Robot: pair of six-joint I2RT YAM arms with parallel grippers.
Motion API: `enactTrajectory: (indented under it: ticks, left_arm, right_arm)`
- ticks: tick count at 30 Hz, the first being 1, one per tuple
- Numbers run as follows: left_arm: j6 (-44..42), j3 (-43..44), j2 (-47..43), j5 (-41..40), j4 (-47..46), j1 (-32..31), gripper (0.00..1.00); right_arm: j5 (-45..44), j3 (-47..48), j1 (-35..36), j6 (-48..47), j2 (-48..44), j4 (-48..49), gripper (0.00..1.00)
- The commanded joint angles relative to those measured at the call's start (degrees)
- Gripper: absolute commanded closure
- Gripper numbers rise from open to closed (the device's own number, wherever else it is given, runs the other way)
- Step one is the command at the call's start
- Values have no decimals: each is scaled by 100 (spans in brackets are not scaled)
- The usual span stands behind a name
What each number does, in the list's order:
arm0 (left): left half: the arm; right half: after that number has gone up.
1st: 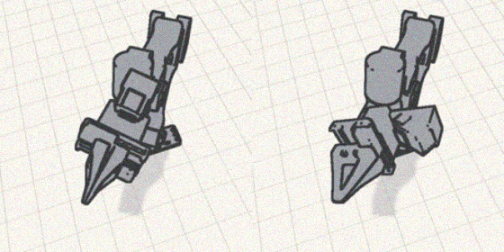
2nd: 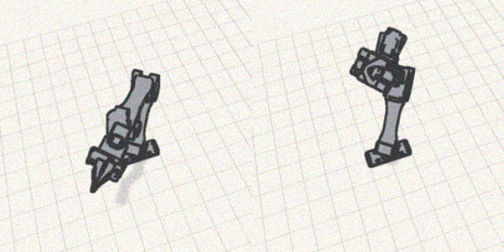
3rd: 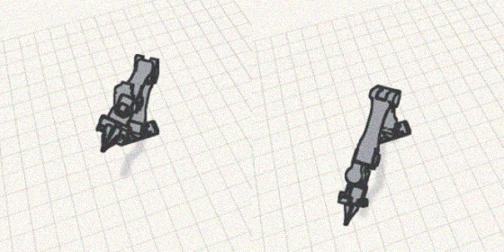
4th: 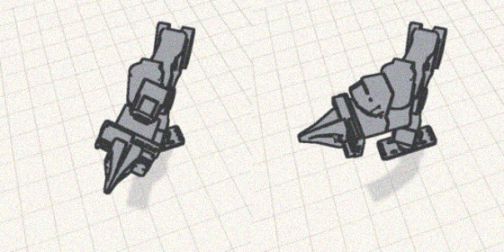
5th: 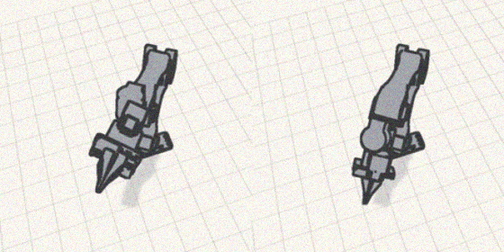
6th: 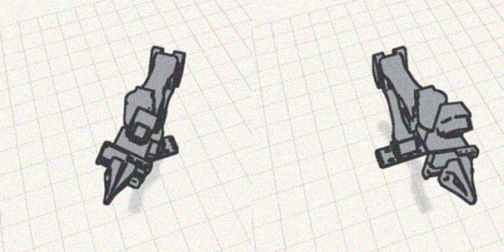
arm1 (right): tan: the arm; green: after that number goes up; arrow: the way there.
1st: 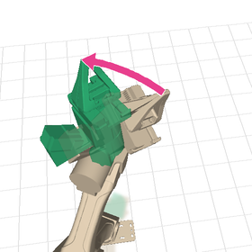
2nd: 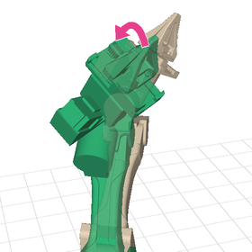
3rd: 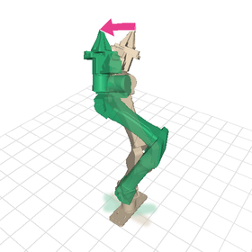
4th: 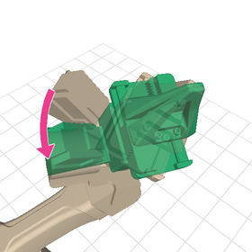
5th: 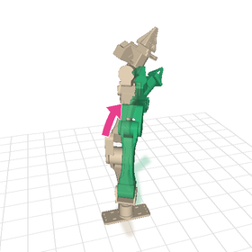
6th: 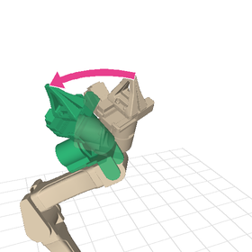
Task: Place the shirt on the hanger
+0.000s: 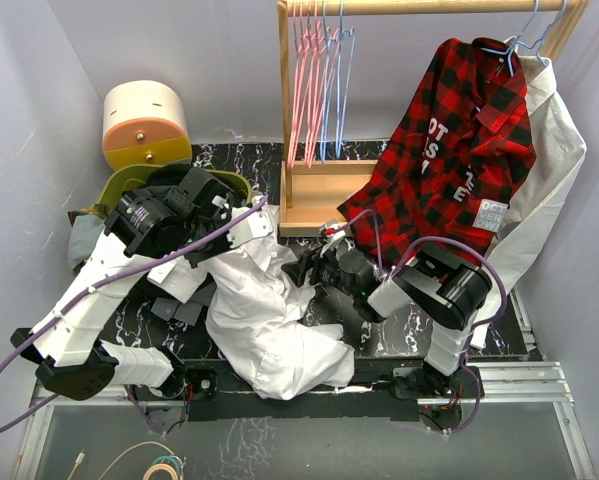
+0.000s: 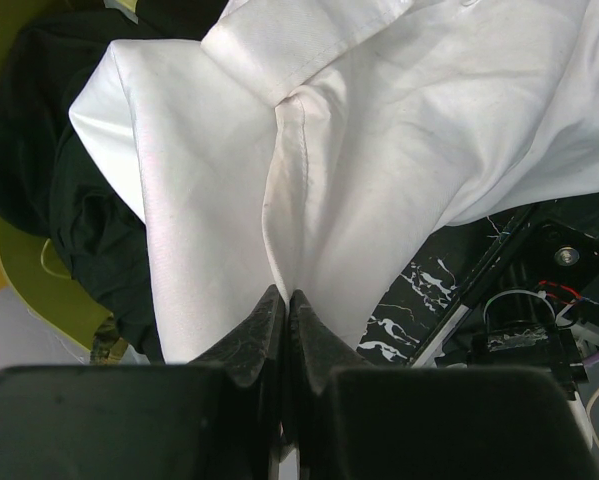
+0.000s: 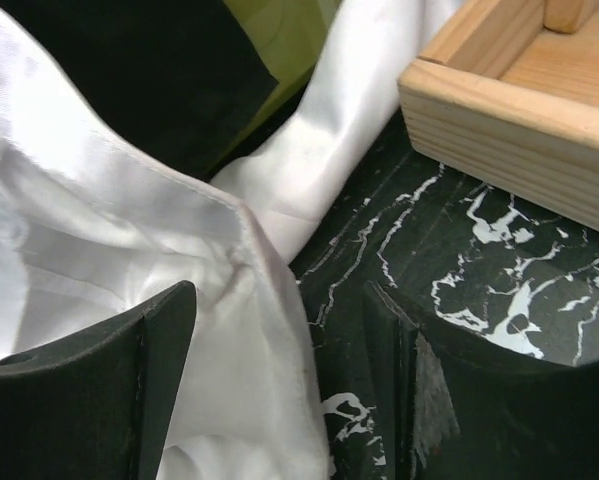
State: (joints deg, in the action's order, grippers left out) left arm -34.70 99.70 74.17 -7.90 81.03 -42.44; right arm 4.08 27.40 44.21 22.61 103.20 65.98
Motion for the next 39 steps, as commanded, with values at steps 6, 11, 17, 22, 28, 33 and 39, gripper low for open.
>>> enactTrajectory:
  ticks: [6,11,17,22,28,33,39]
  left_arm:
    - [47,23,-212,23,90,44,100]
    - [130,179,-144,61,97,88,100]
    - [140,1139,50,148,81,181,100]
    - [294,2541,384,516,-70,277,100]
    - [294,4237,702,345,-510,350,100]
    - [271,5188,717,-23,-1380,594,100]
    - [187,5879,497,593,-2216,1142,100]
  right_arm:
    - [491,259,-293,-28,319,336,60]
    - [1153,509,-284,269,-87,-199,92]
    - [-1051,1687,23,669,-2480,-3211,92]
    - [-2216,3397,176,688,-3146,-5518,92]
    - [-2874,4101,282,742,-3721,-5623,92]
    - [-2455,4658,349,127,-3997,-5253,92]
    - [-1285,5415,378,-687,-4142,-5030,92]
